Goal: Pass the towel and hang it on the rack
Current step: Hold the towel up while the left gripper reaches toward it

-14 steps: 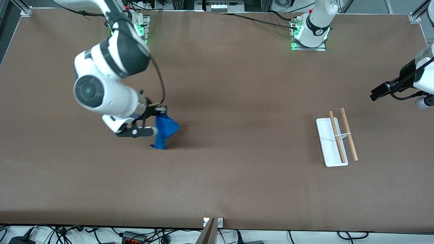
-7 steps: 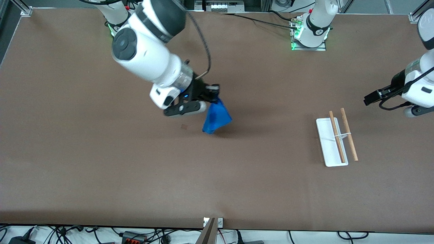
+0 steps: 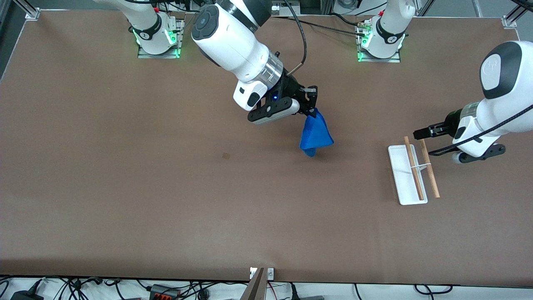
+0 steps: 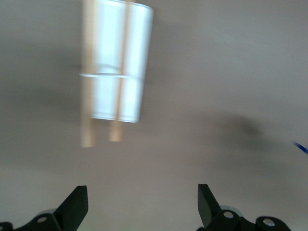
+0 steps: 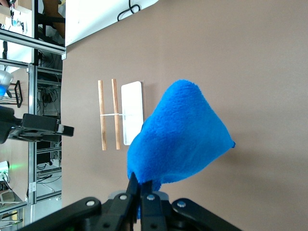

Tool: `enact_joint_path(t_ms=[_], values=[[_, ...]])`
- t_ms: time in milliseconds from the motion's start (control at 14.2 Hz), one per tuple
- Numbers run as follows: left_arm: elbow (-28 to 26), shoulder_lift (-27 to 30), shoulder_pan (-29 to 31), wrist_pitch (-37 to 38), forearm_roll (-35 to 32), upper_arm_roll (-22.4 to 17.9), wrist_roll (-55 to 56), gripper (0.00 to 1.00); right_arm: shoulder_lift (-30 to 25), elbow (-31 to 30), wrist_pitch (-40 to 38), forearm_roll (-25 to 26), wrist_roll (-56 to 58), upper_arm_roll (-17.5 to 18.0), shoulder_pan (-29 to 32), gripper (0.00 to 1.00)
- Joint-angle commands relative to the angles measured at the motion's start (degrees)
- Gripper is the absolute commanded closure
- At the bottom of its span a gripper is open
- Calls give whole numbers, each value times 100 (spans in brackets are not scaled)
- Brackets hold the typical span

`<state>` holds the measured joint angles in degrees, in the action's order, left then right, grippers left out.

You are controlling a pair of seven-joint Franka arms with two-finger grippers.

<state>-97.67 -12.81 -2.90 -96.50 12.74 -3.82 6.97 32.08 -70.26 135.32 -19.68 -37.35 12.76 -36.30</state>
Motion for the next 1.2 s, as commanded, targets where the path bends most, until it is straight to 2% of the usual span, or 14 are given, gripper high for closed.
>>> enact_joint_path(t_ms=[0,141,352,422,562,703,1125], values=[[161,-457,596,70,1288,-22,-2059,0,62,180,20,-97,-89,-10,-61,100],[161,-678,712,70,1572,-22,-3206,0,62,180,21,-97,-97,-10,-97,100],[178,-740,607,79,1986,4,-4279,0,62,180,21,-88,-97,-10,-97,100],[179,-740,554,44,2013,83,-4640,0,62,180,21,-88,-97,-10,-97,100],[170,-758,510,-131,2493,241,-5684,0,62,180,21,-88,-97,-10,-97,100],[118,-767,405,-605,2627,600,-7115,0,53,180,21,-88,-97,-10,-97,100],[-94,-854,360,-1344,2962,1339,-9096,0,44,180,21,-44,-97,-19,-97,100]])
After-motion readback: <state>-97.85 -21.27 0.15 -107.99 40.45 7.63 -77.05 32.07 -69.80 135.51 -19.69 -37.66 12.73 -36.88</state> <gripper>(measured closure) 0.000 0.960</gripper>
